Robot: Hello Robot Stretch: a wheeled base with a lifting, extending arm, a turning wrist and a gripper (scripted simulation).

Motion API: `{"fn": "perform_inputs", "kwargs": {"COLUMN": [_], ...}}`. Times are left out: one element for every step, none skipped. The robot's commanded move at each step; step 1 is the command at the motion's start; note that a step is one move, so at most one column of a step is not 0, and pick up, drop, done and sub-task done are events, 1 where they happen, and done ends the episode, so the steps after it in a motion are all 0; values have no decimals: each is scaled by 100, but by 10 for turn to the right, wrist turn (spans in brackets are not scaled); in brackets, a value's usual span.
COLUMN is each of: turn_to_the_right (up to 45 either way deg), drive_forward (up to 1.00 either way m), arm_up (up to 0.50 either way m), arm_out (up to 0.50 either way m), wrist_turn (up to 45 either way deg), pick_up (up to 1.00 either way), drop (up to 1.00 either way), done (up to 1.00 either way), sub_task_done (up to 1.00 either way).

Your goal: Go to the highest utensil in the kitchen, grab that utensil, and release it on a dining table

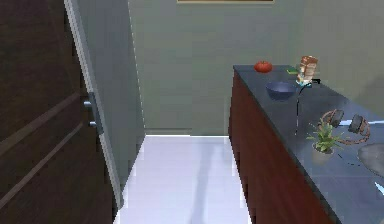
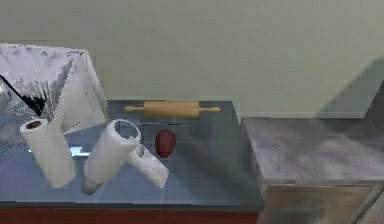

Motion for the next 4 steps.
{"fn": "perform_inputs", "kwargs": {"turn_to_the_right": [0,0,0,0], "drive_forward": [0,0,0,0], "arm_up": [38,0,0,0], "arm_out": [0,48,0,0], "wrist_turn": [0,0,450,450], "pick_up": [0,0,0,0], "drop": [0,0,0,0], "done": [0,0,0,0], "sub_task_done": [0,0,0,0]}}
